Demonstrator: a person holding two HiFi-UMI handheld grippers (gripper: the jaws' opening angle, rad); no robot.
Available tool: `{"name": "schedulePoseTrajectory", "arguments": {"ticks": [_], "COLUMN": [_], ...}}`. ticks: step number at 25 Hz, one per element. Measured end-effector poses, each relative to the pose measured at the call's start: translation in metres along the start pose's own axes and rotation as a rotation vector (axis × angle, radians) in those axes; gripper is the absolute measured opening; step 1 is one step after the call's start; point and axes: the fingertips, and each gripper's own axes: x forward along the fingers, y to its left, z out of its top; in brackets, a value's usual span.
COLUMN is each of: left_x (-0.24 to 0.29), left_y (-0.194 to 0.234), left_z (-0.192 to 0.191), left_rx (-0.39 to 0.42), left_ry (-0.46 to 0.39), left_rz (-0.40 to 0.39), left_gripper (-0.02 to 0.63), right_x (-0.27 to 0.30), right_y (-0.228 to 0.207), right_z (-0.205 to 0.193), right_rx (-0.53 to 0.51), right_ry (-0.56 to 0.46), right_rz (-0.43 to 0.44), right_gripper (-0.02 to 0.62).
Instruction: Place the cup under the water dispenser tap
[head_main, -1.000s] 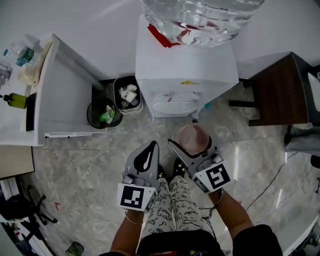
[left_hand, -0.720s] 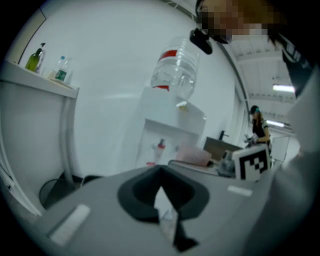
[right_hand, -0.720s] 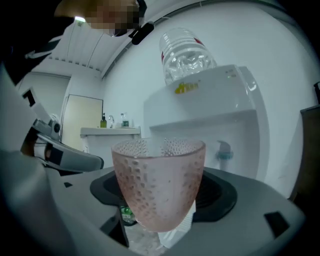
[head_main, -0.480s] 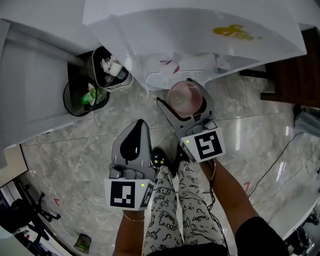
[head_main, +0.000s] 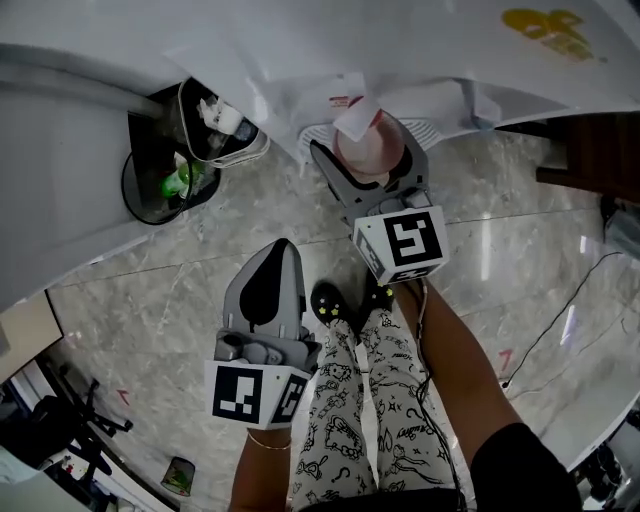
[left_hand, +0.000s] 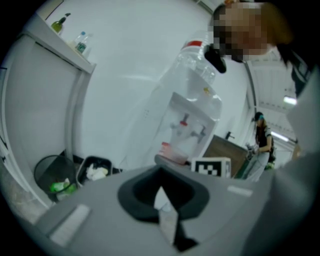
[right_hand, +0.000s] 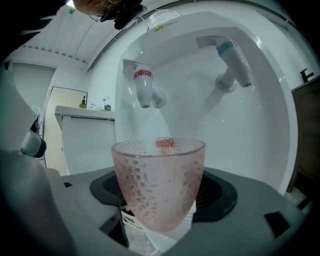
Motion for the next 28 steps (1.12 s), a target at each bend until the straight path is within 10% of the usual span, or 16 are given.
{"name": "schedulePoseTrajectory", "arguments": {"ticks": [28], "left_x": [0.016], "left_y": [-0.008], "left_z": [-0.008], "left_rx": [0.032], "left_ry": [0.024], "left_rz": [0.028], "left_gripper": [-0.006], "right_x": [0.014], "right_y": [-0.003], "right_z": [-0.034], "right_rx": [0.044], "right_ry": [0.032], "right_rz": [-0.089], "right_gripper": [0.393]}}
